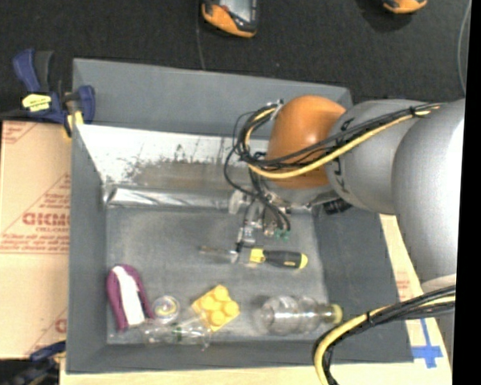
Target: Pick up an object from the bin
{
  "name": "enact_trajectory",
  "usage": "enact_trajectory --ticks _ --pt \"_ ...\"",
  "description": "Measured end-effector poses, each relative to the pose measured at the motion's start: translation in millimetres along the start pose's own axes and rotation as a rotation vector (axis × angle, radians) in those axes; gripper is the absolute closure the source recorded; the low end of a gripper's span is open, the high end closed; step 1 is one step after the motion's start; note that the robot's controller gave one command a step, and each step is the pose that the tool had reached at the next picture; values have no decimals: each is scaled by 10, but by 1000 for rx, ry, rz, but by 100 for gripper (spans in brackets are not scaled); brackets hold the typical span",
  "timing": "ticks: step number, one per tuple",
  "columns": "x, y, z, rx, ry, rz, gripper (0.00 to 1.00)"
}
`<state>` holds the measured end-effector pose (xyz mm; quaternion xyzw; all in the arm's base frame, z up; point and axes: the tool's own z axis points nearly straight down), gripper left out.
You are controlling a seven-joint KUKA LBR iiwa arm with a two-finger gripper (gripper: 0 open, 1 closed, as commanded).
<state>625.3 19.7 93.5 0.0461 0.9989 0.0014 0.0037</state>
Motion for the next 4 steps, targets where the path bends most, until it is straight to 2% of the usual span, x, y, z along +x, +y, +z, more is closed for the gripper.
enact_trajectory --ticks 1,2,3,4 --pt "-15 -85 231 0 1 111 0" --pt "108 -902 226 3 2 110 0" --pt "184 -442 227 -3 0 240 0" --pt "114 -1387 228 6 -3 166 100"
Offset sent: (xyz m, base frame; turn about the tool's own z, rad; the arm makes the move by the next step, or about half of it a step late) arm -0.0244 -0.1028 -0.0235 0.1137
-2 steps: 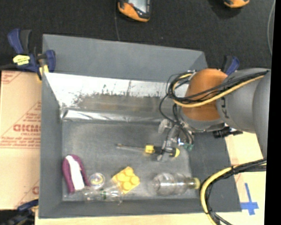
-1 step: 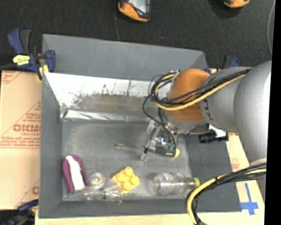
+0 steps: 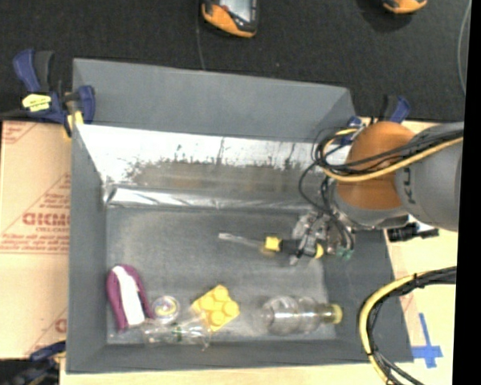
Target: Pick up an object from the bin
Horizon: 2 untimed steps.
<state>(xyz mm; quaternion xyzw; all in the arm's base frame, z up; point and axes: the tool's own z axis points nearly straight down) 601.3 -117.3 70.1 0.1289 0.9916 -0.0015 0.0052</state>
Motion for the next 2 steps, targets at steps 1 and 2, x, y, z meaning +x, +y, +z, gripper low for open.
enact_trajectory --ticks 1,2 --pt "0 2 -1 0 0 0 100" --pt "21 -5 -389 0 9 1 100"
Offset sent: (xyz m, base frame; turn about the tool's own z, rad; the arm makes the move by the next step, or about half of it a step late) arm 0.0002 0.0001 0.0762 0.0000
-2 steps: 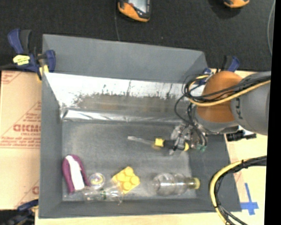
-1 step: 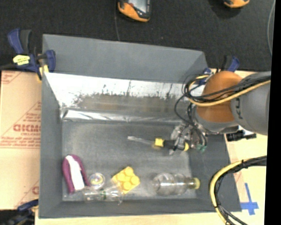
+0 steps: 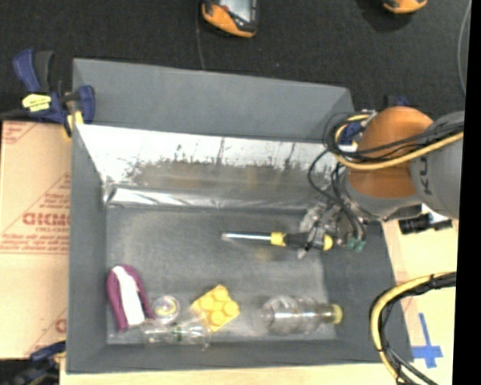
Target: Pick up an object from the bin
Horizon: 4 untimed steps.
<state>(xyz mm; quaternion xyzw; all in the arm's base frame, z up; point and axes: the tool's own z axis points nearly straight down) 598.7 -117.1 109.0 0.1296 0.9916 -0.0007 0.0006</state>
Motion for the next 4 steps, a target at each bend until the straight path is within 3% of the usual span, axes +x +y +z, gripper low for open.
enact_trajectory --ticks 3,4 --pt "-35 -2 -1190 -1 -12 -1 100" --pt "-42 -7 -1282 -2 -16 0 100"
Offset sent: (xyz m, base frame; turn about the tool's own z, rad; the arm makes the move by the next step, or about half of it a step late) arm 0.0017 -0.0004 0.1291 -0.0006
